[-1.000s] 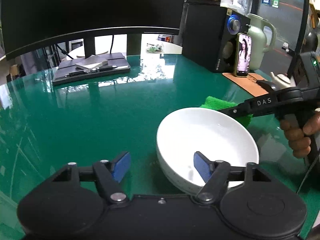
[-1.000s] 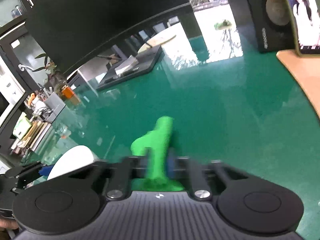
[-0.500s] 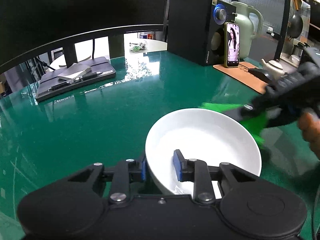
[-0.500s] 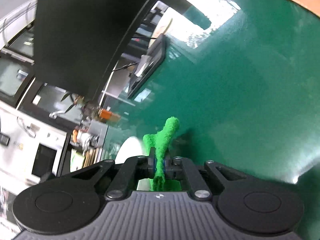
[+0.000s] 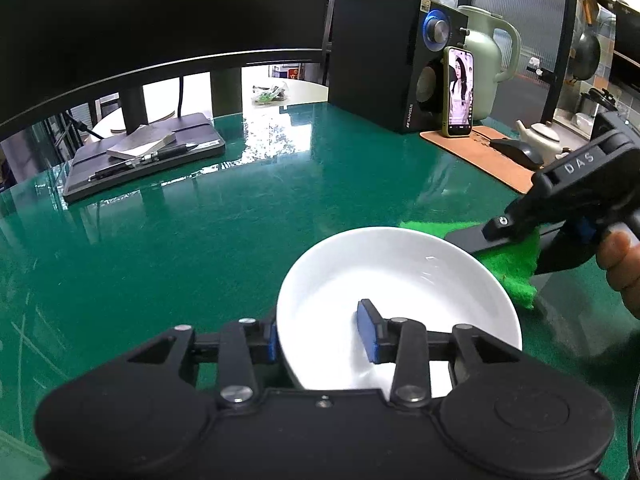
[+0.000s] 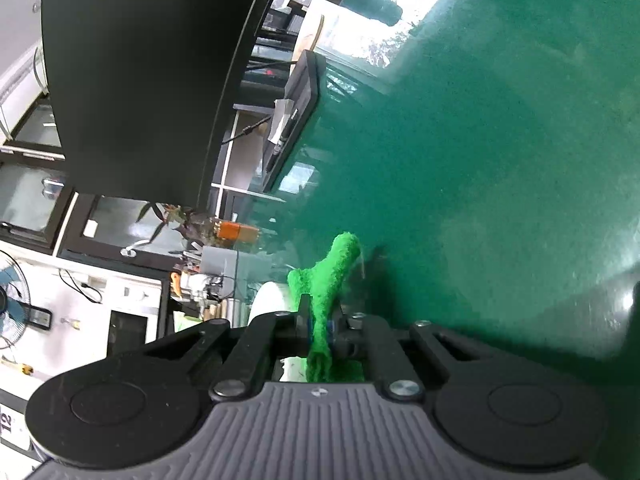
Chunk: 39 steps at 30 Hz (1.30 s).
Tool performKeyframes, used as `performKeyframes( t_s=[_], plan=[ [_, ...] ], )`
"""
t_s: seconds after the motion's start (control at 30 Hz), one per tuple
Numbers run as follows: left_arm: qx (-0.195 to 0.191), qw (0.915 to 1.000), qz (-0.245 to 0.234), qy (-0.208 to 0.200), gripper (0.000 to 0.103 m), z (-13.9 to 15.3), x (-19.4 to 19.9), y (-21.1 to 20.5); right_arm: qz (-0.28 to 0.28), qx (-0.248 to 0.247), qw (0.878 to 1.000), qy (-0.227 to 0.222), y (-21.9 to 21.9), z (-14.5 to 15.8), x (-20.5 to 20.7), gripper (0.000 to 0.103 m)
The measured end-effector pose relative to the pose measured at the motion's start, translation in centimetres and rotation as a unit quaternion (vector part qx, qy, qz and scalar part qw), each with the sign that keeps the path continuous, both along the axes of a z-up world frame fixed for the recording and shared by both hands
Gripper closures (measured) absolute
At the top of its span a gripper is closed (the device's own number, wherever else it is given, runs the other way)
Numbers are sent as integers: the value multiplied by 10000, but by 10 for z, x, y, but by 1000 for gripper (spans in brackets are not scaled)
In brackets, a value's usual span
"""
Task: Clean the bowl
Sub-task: 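Press the cloth onto the bowl rim and rub it with the right tool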
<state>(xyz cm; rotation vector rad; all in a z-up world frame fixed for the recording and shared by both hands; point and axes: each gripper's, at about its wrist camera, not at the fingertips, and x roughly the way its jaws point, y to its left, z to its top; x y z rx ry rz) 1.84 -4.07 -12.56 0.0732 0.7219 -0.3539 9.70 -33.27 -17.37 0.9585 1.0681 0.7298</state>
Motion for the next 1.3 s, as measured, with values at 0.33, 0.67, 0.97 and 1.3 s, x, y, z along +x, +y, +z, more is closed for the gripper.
performKeyframes(
  t_s=[0.33, 0.67, 0.97, 1.3],
  plan=[
    [-56, 10000, 15, -10, 62, -1, -2, 0, 28, 48, 9999, -131, 26, 4, 19, 94],
    [-52, 10000, -16, -43, 62, -2, -1, -3, -91, 104, 9999, -75, 10, 7, 9, 94],
    [-77, 10000, 31, -19, 58, -2, -2, -2, -87, 145, 9998, -114, 12, 3, 8, 93],
    [-36, 9999, 129, -1, 57, -1, -3, -6, -18, 181, 9998, -55, 16, 3, 16, 93]
  ],
)
